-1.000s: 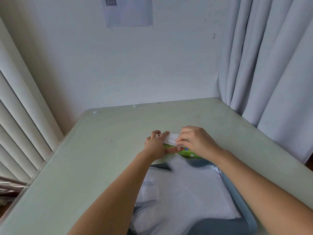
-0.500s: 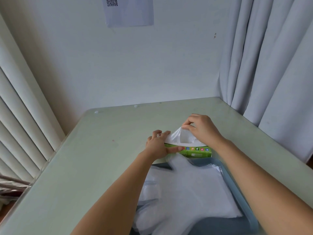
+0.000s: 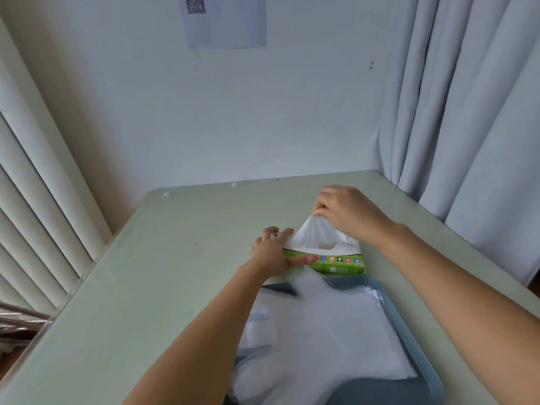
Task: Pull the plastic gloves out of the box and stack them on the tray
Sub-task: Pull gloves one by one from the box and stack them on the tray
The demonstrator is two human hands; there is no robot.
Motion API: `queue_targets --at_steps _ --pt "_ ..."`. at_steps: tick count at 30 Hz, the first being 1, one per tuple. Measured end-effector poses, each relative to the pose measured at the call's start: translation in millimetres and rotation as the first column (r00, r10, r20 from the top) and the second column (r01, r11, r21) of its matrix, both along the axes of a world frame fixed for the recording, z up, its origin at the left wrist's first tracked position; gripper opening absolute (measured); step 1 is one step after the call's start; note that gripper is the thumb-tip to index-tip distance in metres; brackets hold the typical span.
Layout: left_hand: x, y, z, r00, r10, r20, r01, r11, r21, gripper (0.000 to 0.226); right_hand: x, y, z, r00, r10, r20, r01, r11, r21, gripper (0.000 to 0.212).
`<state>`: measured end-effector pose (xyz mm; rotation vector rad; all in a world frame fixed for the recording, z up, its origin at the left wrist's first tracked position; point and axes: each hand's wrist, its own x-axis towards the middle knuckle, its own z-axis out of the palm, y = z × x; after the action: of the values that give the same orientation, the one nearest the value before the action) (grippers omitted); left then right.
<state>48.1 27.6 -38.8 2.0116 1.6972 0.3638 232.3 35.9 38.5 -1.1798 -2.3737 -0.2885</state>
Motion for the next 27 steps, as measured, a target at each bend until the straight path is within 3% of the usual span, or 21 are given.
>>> queue_targets --at_steps 6,10,13,15,17,19,22,25,27 --pt "1.4 -0.5 1.3 1.000 -0.002 -0.019 0.002 1.000 0.002 0.086 -9.4 35.3 2.9 0.964 -0.126 -0.233 0.087 0.981 -0.171 0.013" --pt "0.8 -0.1 2.4 1.000 -0.016 -0.020 0.016 1.000 -0.001 0.085 -14.2 49.0 -4.8 0.849 -0.207 -0.486 0.027 0.936 -0.351 0.016" --pt "-2.8 5.1 3.6 0.999 -0.034 -0.009 0.033 0.998 -0.051 0.085 -5.5 48.0 -2.6 0.687 -0.325 -0.650 -0.018 0.886 -0.463 0.035" --pt "-1.0 7.7 7.2 1.000 -0.006 0.024 0.008 0.998 -0.068 0.095 12.7 42.8 -0.5 0.524 -0.475 -0.707 0.027 0.839 -0.543 0.050" --pt "3.9 9.3 12.6 0.991 0.068 0.119 -0.065 0.997 -0.030 0.102 34.1 35.8 -1.6 0.342 -0.629 -0.699 0.017 0.747 -0.664 0.061" --pt "11.0 10.3 17.8 0.970 0.086 0.229 -0.107 0.991 0.077 0.085 50.4 27.4 -5.2 0.249 -0.711 -0.658 -0.060 0.667 -0.743 0.062" --pt "23.2 9.7 28.1 0.939 0.029 0.342 -0.119 0.963 0.243 0.055 65.4 12.2 -13.1 0.337 -0.771 -0.541 -0.120 0.534 -0.837 0.059" --pt "34.8 11.4 35.7 0.917 0.004 0.398 -0.135 0.944 0.301 0.041 69.4 -2.5 -20.0 0.462 -0.719 -0.519 -0.282 0.436 -0.855 0.052" --pt "39.6 13.7 38.3 0.906 0.010 0.424 -0.156 0.938 0.310 0.038 66.7 -7.2 -22.9 0.484 -0.701 -0.523 -0.340 0.400 -0.851 0.053"
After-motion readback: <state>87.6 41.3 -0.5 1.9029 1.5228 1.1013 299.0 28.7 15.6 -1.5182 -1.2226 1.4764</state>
